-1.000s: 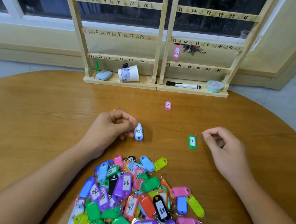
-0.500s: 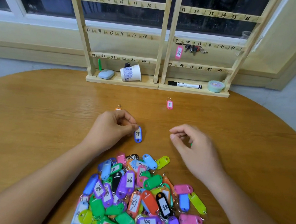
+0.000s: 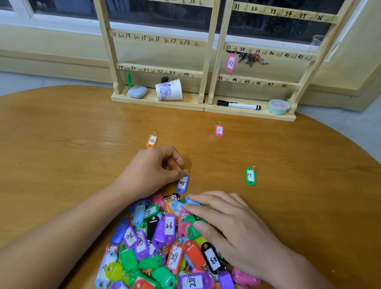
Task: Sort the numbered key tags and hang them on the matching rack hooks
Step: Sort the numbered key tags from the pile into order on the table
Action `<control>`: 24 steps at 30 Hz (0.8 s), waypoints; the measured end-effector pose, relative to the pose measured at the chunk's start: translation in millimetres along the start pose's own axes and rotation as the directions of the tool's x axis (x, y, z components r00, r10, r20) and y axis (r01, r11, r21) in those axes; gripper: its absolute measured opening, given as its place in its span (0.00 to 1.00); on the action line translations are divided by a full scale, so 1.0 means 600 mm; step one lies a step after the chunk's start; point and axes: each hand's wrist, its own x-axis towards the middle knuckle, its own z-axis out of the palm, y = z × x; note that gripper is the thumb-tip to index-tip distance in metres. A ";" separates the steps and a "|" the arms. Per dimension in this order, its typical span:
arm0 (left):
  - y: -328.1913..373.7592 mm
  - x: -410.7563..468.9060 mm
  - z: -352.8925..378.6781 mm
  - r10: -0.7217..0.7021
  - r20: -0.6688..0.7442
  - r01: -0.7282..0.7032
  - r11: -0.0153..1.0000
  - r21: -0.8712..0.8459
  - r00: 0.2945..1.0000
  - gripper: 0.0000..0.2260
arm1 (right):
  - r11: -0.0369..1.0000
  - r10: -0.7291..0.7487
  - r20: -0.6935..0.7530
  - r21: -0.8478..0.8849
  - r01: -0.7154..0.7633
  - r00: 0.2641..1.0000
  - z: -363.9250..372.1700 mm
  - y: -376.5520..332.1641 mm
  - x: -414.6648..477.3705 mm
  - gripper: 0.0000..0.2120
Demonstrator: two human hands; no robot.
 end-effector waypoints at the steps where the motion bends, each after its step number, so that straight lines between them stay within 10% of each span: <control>1: 0.000 -0.002 0.000 0.006 0.000 -0.006 1.000 0.012 1.000 0.07 | 1.000 -0.003 0.001 -0.007 0.003 1.000 0.001 -0.001 -0.002 0.23; 12: -0.017 -0.017 -0.018 0.026 -0.072 -0.025 1.000 0.007 0.997 0.04 | 0.978 0.160 -0.269 0.175 -0.115 0.950 -0.008 0.029 0.015 0.14; 20: -0.020 -0.022 -0.002 0.203 0.079 -0.212 0.968 0.137 0.976 0.13 | 0.964 0.237 -0.064 0.140 -0.227 0.969 -0.021 0.015 0.066 0.24; 24: -0.018 -0.025 -0.009 0.223 0.124 -0.240 0.959 0.150 0.967 0.12 | 0.952 0.244 -0.056 0.205 -0.228 0.968 -0.011 0.012 0.079 0.12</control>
